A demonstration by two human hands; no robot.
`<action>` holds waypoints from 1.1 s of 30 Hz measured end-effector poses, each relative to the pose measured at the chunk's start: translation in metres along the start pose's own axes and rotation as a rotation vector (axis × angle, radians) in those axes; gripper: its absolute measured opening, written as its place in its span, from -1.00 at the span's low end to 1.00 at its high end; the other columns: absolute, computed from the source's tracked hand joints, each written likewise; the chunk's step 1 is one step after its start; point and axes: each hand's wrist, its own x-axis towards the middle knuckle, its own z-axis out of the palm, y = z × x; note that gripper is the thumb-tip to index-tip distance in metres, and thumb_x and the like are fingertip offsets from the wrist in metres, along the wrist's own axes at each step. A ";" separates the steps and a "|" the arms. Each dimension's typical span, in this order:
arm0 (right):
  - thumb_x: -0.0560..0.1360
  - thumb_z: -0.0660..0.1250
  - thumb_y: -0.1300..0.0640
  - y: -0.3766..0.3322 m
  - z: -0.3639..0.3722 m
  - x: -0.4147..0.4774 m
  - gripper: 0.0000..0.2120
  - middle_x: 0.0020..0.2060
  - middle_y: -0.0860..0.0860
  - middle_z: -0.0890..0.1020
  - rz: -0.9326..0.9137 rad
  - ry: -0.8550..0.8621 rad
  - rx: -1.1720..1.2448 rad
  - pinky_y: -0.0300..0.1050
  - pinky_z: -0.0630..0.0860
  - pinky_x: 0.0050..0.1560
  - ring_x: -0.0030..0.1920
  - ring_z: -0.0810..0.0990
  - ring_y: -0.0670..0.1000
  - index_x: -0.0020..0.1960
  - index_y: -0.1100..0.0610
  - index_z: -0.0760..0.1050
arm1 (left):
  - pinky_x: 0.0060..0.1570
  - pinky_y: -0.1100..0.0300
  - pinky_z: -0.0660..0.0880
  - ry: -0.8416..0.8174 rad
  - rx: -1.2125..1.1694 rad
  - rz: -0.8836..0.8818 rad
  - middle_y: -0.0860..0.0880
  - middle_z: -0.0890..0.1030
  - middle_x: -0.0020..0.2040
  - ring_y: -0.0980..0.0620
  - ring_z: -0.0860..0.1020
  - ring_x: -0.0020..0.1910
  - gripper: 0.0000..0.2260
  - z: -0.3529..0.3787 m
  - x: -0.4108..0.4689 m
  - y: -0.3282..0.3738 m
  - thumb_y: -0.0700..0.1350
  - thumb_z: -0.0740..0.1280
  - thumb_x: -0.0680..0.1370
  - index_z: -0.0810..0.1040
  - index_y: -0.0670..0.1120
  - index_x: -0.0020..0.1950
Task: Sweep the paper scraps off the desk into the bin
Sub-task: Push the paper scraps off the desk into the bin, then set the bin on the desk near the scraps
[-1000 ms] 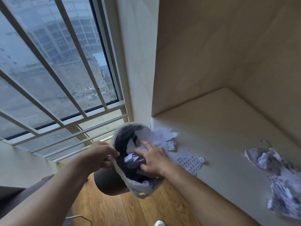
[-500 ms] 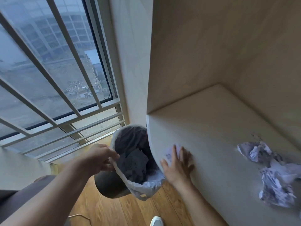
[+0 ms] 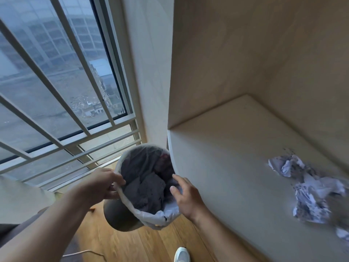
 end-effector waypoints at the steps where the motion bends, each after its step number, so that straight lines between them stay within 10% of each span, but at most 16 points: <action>1: 0.59 0.24 0.08 0.000 0.003 -0.003 -0.55 0.44 0.01 0.42 0.002 -0.008 -0.026 -0.20 0.28 0.44 0.42 0.38 -0.05 0.47 0.10 0.35 | -0.45 0.12 0.60 0.018 0.005 0.007 -0.29 0.53 -0.05 -0.21 0.60 -0.15 -0.92 -0.009 -0.003 -0.004 -0.35 0.42 0.45 0.59 -0.31 -0.07; 11: 0.43 0.39 -0.03 -0.070 0.041 -0.011 -0.68 0.05 -0.05 0.67 0.106 0.048 0.072 -0.04 0.59 0.07 0.02 0.65 -0.02 0.18 -0.03 0.57 | -0.49 0.15 0.56 -0.029 -0.137 0.098 -0.22 0.45 -0.16 -0.15 0.50 -0.20 -0.94 -0.121 -0.072 -0.034 -0.41 0.33 0.47 0.52 -0.29 -0.14; 20: 0.36 0.40 0.34 -0.170 -0.054 -0.037 -0.87 -0.39 0.02 0.70 0.060 0.248 0.422 -0.17 0.52 -0.46 -0.41 0.64 0.01 -0.23 0.14 0.67 | -0.46 0.20 0.58 -0.202 -0.129 0.311 -0.19 0.45 -0.25 -0.07 0.50 -0.35 -0.85 -0.151 -0.155 0.067 -0.35 0.42 0.39 0.50 -0.28 -0.10; 33: 0.31 0.44 0.41 -0.156 -0.234 -0.055 -0.91 -0.31 0.19 0.61 0.087 0.554 0.335 -0.05 0.48 -0.26 -0.30 0.55 0.08 -0.20 0.29 0.62 | -0.51 0.18 0.60 -0.224 -0.112 0.380 -0.20 0.50 -0.25 -0.08 0.52 -0.33 -0.88 -0.002 -0.156 0.173 -0.35 0.45 0.44 0.52 -0.32 -0.19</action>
